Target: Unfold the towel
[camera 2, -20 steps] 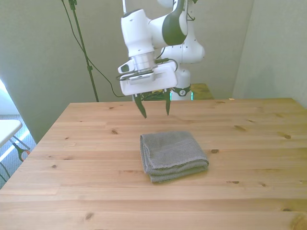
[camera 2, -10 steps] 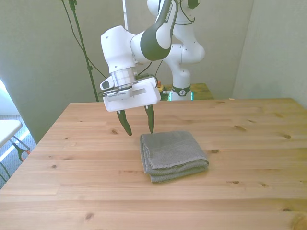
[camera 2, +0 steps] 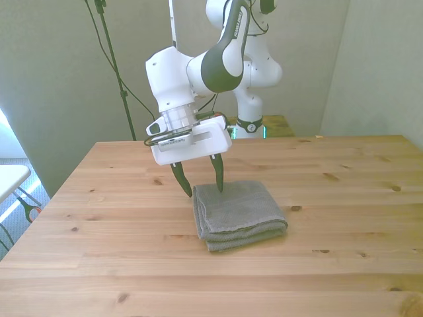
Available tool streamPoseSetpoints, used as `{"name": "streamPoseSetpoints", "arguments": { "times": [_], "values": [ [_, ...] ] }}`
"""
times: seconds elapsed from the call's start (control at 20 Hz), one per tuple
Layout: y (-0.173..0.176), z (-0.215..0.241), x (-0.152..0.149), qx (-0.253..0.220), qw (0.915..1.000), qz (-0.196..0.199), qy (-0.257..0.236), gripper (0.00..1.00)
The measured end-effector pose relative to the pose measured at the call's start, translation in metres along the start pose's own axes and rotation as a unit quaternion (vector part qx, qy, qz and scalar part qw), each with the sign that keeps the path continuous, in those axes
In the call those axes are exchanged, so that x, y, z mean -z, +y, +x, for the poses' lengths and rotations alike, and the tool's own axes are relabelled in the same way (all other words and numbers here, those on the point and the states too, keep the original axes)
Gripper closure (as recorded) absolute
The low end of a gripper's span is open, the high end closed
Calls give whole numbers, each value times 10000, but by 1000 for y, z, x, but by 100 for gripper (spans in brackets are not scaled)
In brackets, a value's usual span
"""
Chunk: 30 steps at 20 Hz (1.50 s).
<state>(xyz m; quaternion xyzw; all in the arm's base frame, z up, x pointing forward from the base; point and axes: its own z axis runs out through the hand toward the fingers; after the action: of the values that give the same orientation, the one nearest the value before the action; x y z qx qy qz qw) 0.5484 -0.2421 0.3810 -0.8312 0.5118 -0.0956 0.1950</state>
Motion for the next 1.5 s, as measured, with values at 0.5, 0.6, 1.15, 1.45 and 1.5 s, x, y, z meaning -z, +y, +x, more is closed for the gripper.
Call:
{"name": "streamPoseSetpoints", "arguments": {
  "times": [0.5,0.6,1.15,1.45,1.5],
  "values": [
    [-4,-5,-6,81,9999,43,-66,100],
    [-5,-5,-7,84,9999,44,-68,100],
    [-20,-19,12,327,9992,208,9,100],
    [-53,-75,35,1248,9912,436,-57,100],
    [-58,-86,38,1492,9877,459,-74,100]
  ]
}}
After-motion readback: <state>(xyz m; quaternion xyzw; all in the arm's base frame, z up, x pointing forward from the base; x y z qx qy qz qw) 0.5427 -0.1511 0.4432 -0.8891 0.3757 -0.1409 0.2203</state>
